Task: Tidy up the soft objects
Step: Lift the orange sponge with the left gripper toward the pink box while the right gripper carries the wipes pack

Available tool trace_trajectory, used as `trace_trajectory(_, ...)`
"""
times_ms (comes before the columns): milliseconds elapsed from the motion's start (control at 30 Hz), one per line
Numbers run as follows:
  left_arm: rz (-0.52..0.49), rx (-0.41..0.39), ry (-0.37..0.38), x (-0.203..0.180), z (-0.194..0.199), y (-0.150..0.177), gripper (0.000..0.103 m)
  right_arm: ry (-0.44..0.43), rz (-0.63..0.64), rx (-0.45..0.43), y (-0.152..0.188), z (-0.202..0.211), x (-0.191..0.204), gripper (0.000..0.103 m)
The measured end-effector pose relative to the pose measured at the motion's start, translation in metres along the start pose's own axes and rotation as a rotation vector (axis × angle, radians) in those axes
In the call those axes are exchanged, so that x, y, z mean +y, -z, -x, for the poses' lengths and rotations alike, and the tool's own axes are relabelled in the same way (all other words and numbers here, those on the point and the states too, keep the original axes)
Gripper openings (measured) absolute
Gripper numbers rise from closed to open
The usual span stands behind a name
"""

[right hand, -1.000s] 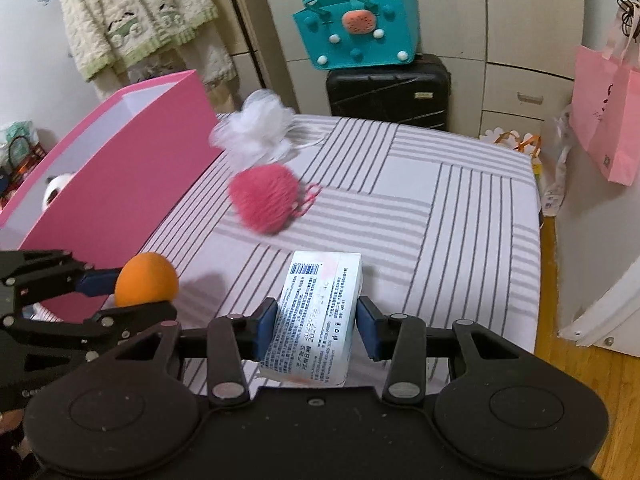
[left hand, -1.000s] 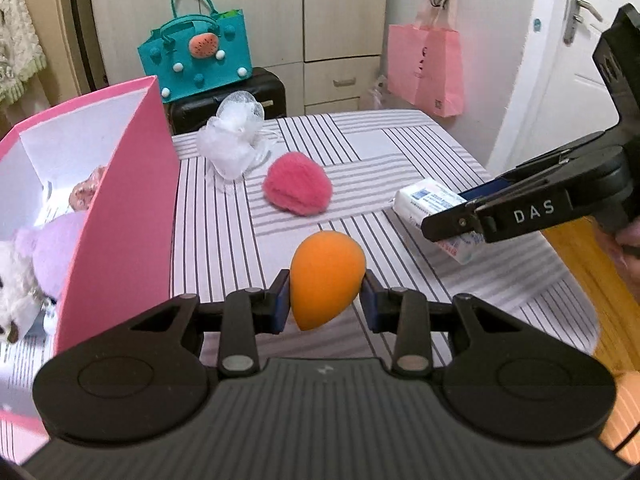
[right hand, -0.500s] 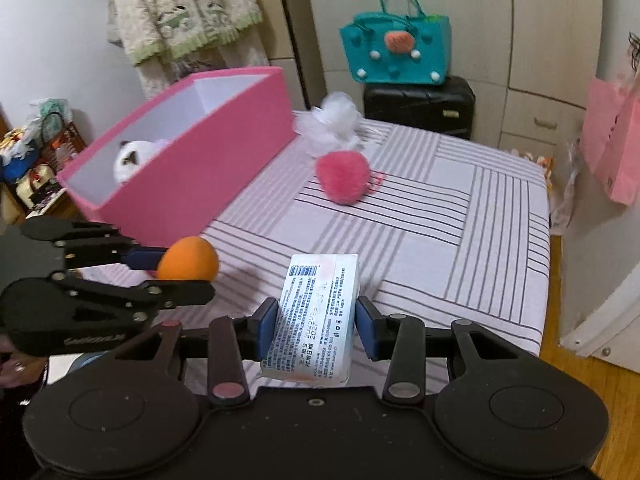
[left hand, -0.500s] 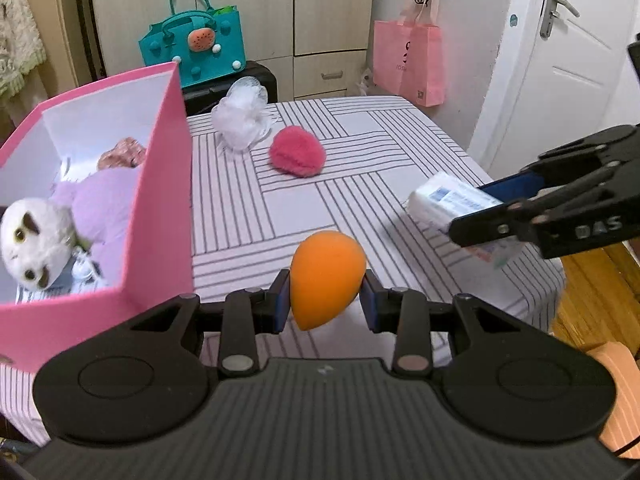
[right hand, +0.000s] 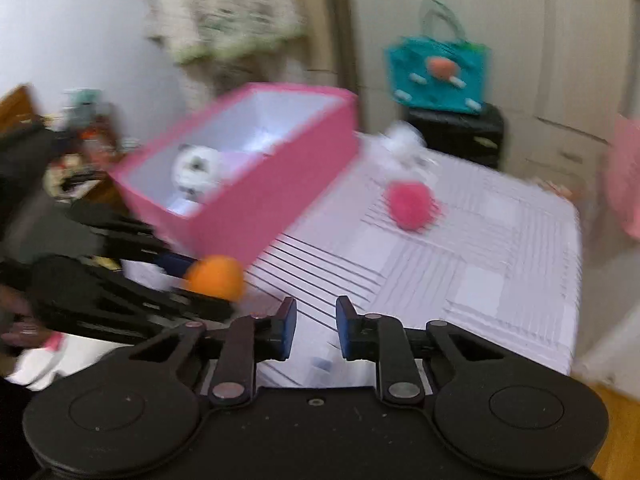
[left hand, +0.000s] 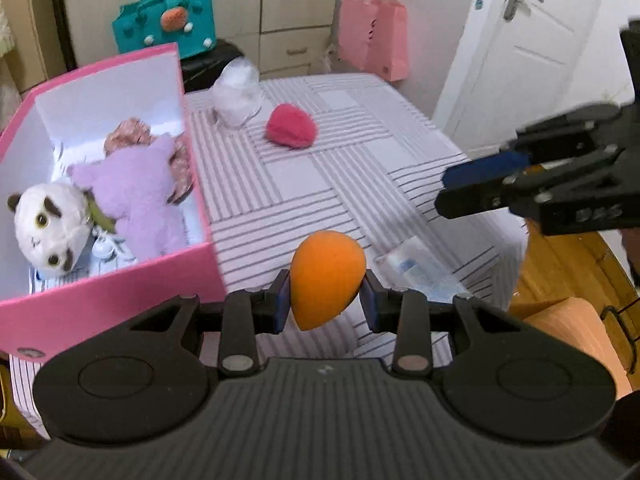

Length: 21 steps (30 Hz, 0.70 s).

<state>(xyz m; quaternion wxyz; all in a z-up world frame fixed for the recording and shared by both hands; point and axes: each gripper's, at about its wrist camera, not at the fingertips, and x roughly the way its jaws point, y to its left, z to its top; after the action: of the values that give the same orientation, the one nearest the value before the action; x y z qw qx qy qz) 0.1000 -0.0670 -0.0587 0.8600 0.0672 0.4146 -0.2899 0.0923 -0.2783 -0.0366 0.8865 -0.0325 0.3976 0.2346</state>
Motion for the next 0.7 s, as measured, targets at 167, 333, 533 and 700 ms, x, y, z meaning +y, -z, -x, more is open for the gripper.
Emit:
trace_trajectory(167, -0.022, 0.001, 0.024, 0.004, -0.002, 0.004, 0.035, -0.026, -0.094, 0.091, 0.019, -0.013, -0.008, 0.041)
trace_trajectory(333, -0.046, -0.019, 0.035, 0.006, 0.0, -0.003, 0.035, 0.028, -0.087, 0.181, 0.027, -0.03, 0.002, 0.06)
trace_trajectory(533, -0.062, -0.004, 0.048, 0.008, -0.002, -0.005, 0.035, 0.069, -0.133, 0.27, 0.034, -0.057, -0.001, 0.061)
trace_trajectory(700, -0.028, 0.044, 0.08, 0.017, -0.006, -0.005, 0.035, 0.099, 0.034, 0.25, 0.039, -0.063, 0.016, 0.05)
